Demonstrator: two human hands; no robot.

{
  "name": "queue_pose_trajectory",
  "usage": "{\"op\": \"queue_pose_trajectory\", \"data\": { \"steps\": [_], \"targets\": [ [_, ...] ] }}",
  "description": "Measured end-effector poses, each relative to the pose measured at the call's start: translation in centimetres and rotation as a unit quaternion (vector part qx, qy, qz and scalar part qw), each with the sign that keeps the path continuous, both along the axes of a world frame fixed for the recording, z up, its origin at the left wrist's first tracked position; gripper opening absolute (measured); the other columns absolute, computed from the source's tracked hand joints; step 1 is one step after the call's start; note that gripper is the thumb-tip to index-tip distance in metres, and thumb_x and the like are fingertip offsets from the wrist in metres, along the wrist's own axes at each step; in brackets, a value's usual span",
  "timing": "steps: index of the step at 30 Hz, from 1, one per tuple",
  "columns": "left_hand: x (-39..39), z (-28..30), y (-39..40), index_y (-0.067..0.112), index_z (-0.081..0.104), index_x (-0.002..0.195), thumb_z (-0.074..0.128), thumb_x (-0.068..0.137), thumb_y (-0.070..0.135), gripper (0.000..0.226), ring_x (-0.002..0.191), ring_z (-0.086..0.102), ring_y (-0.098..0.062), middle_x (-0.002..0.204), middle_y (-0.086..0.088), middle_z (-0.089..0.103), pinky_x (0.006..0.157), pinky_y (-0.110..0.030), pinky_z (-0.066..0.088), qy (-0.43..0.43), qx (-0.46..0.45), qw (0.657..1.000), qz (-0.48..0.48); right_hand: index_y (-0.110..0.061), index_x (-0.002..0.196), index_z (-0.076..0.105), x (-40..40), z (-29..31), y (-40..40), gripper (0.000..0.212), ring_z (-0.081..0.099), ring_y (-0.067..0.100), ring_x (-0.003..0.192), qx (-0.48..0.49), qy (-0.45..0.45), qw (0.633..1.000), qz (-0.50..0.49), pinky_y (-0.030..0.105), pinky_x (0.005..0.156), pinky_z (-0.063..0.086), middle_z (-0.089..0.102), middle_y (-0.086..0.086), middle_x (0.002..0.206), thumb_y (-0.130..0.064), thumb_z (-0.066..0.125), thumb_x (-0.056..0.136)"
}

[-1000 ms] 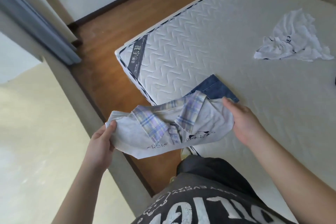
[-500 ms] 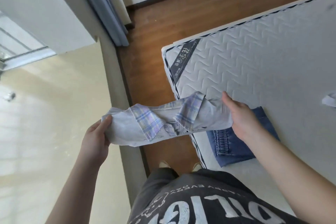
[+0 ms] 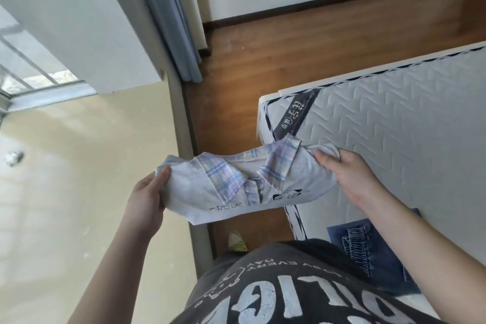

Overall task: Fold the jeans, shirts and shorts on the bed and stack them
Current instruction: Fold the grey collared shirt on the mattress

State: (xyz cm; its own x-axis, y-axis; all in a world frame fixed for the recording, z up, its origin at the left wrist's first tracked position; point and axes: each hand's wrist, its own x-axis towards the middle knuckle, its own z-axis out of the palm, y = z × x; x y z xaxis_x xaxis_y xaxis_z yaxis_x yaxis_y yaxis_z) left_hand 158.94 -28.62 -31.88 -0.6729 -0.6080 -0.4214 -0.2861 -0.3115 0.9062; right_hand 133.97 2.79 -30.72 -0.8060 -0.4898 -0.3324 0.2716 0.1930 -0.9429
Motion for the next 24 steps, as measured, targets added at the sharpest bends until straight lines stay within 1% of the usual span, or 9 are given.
{"op": "queue_pose_trajectory", "data": {
  "steps": [6,8,12,14,16,17,19,22,24],
  "targets": [
    [-4.2,1.0,-6.3,0.022,0.075,0.106,0.062,0.085,0.057,0.043,0.103,0.070,-0.018,0.111,-0.005,0.074,0.078,-0.029,0.052,0.012,-0.010,0.999,-0.037,-0.017,0.092,0.076,-1.9,0.2,-4.7,0.018,0.072,0.014,0.085,0.056,0.073,0.994,-0.064,0.022,0.071,0.055,0.077,-0.001,0.089,-0.031,0.065,0.093],
    [-5.8,1.0,-7.7,0.021,0.074,0.108,0.063,0.085,0.057,0.045,0.105,0.070,-0.020,0.113,-0.006,0.073,0.081,-0.033,0.052,0.023,-0.010,0.999,-0.041,-0.015,0.092,0.076,-2.9,0.6,-5.9,0.023,0.073,0.018,0.087,0.065,0.073,0.992,-0.078,0.031,0.078,0.054,0.077,0.002,0.089,-0.035,0.065,0.093],
    [-9.7,0.9,-9.8,0.018,0.075,0.105,0.062,0.088,0.052,0.040,0.105,0.069,-0.021,0.113,-0.009,0.073,0.089,-0.040,0.051,0.032,-0.004,0.999,-0.044,-0.014,0.088,0.076,-5.7,1.2,-8.0,0.029,0.071,0.022,0.086,0.061,0.063,0.991,-0.102,0.035,0.079,0.050,0.074,0.014,0.092,-0.041,0.066,0.091],
    [-11.9,0.7,-10.8,0.015,0.075,0.103,0.061,0.089,0.047,0.037,0.105,0.069,-0.021,0.115,-0.012,0.072,0.092,-0.040,0.049,0.036,0.011,0.999,-0.040,-0.019,0.086,0.077,-7.0,1.2,-8.8,0.025,0.070,0.015,0.088,0.054,0.046,0.991,-0.113,0.029,0.079,0.050,0.075,0.010,0.093,-0.041,0.066,0.091],
    [-14.5,0.6,-12.0,0.014,0.075,0.103,0.061,0.089,0.045,0.036,0.106,0.069,-0.022,0.115,-0.012,0.071,0.092,-0.040,0.049,0.037,0.019,0.998,-0.045,-0.024,0.080,0.078,-8.8,0.9,-9.5,0.024,0.069,0.000,0.088,0.055,0.035,0.989,-0.131,0.013,0.075,0.047,0.075,-0.005,0.094,-0.042,0.065,0.091],
    [-16.0,0.5,-12.7,0.014,0.075,0.102,0.062,0.089,0.045,0.036,0.107,0.069,-0.022,0.114,-0.011,0.072,0.091,-0.039,0.050,0.036,0.022,0.998,-0.051,-0.019,0.080,0.077,-9.9,0.6,-10.0,0.029,0.070,0.003,0.087,0.061,0.032,0.987,-0.142,0.012,0.075,0.045,0.074,-0.005,0.095,-0.044,0.065,0.091],
    [-19.1,0.4,-14.0,0.014,0.076,0.101,0.064,0.086,0.045,0.037,0.107,0.069,-0.022,0.113,-0.011,0.072,0.086,-0.035,0.052,0.034,0.026,0.997,-0.060,-0.007,0.081,0.072,-12.3,0.0,-10.8,0.043,0.070,0.017,0.081,0.069,0.019,0.984,-0.164,0.024,0.077,0.043,0.074,0.006,0.090,-0.049,0.065,0.089],
    [-23.7,0.2,-16.0,0.011,0.076,0.101,0.063,0.086,0.043,0.037,0.108,0.069,-0.022,0.114,-0.012,0.072,0.078,-0.026,0.057,0.037,0.031,0.997,-0.054,-0.015,0.091,0.077,-16.1,-0.5,-12.4,0.039,0.071,0.013,0.093,0.069,-0.003,0.984,-0.163,0.030,0.086,0.049,0.076,-0.001,0.094,-0.051,0.062,0.090],
    [-26.6,0.4,-17.3,0.013,0.077,0.102,0.063,0.086,0.042,0.036,0.109,0.068,-0.021,0.115,-0.011,0.072,0.080,-0.027,0.056,0.032,0.031,0.998,-0.053,-0.020,0.097,0.077,-18.4,-0.4,-13.6,0.040,0.070,0.011,0.100,0.069,-0.012,0.986,-0.154,0.029,0.090,0.051,0.076,-0.004,0.099,-0.056,0.062,0.088]
  ]
}}
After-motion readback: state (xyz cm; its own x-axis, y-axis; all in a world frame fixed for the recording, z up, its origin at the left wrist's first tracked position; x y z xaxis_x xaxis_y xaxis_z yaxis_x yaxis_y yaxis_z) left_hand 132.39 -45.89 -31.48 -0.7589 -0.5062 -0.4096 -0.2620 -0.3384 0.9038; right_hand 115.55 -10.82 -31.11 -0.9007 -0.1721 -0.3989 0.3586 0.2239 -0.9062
